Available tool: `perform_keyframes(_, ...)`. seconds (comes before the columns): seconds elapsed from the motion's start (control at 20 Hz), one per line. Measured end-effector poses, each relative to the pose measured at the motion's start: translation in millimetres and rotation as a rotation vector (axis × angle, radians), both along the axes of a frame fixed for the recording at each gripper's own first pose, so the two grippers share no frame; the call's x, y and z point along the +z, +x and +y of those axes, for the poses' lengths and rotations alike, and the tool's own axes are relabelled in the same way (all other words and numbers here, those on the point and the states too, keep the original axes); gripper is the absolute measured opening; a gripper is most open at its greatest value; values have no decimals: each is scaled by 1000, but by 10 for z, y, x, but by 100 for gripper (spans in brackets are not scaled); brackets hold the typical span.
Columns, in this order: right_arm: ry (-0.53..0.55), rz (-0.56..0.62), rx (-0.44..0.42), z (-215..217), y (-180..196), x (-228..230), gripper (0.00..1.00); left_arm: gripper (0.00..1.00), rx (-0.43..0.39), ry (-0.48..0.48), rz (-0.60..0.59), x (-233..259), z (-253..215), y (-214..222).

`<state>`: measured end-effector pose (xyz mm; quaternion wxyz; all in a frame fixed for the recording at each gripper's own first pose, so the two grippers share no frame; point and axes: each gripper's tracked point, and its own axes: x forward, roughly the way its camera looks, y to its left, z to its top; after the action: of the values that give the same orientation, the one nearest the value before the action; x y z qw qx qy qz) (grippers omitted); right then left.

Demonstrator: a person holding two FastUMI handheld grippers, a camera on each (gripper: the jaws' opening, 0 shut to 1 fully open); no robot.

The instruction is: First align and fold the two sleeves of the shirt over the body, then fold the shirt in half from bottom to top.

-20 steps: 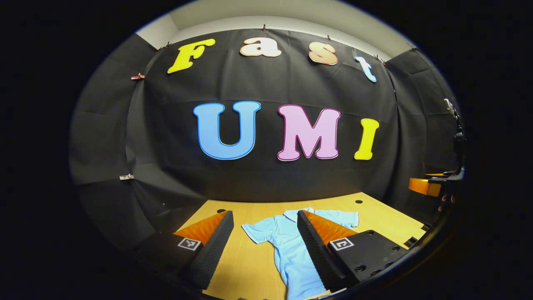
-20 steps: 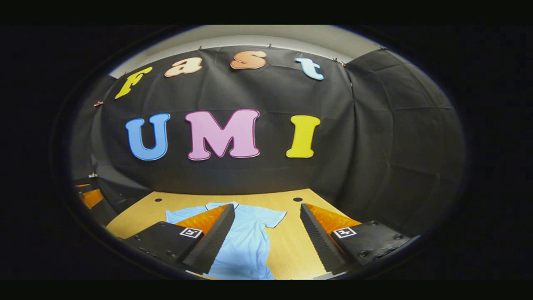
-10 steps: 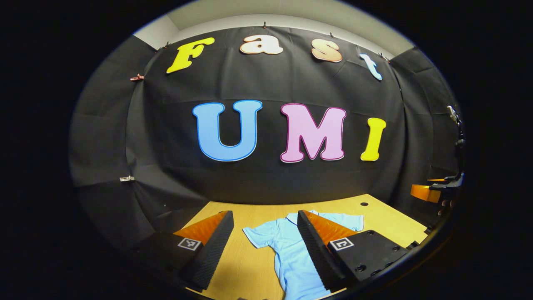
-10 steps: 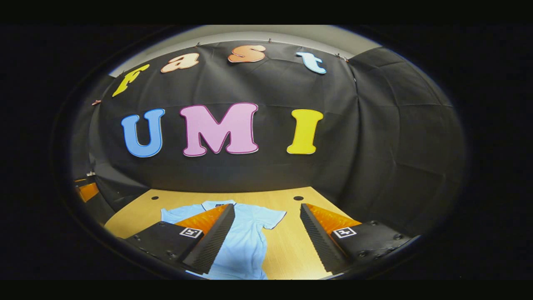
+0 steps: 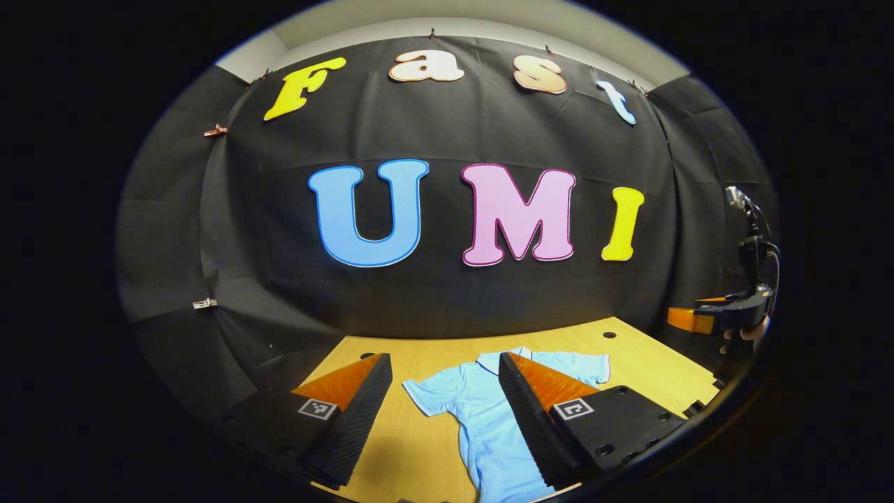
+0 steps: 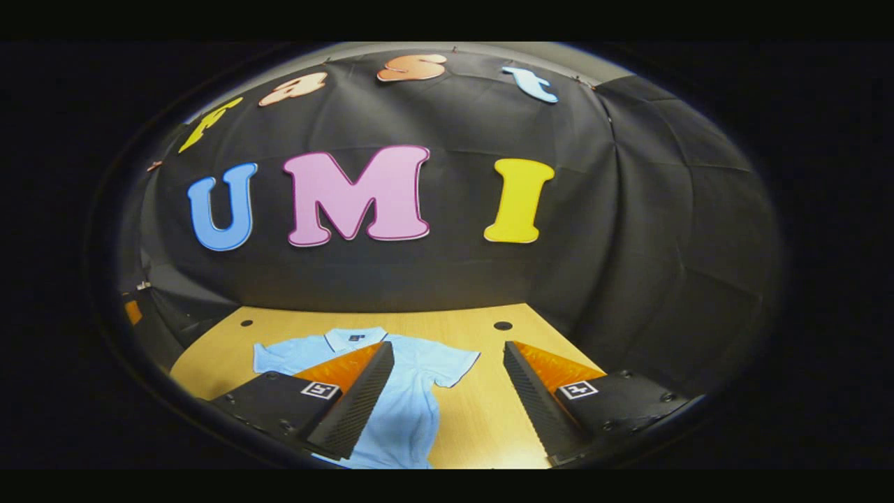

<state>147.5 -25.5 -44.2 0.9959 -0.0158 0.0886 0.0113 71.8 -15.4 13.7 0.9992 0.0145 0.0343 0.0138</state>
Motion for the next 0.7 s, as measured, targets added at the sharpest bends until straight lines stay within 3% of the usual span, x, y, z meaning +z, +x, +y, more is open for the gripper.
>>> perform_keyframes(0.25,-37,114,24,-58,781,-442,98,96,16,7,42,-78,-42,238)
perform_keyframes(0.55,-23,354,14,-235,1706,-1507,98,96,63,22,110,-304,-94,579)
perform_keyframes(0.7,-19,446,-5,-357,2116,-1989,98,96,83,-17,153,-510,-147,757)
